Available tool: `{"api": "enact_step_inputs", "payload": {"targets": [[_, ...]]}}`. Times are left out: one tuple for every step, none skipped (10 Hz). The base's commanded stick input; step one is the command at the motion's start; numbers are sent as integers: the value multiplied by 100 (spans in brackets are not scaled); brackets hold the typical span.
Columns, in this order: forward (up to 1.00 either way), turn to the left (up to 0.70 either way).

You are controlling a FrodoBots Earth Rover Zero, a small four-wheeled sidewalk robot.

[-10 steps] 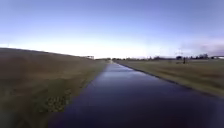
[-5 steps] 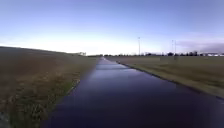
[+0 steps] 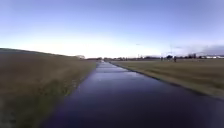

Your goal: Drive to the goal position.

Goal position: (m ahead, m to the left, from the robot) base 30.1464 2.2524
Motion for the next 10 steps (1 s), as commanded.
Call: {"api": "enact_step_inputs", "payload": {"targets": [[100, 0], [100, 0], [100, 7], [100, 12], [100, 18], [100, 21], [100, 19], [100, 6], [100, 8], [100, 15]]}}
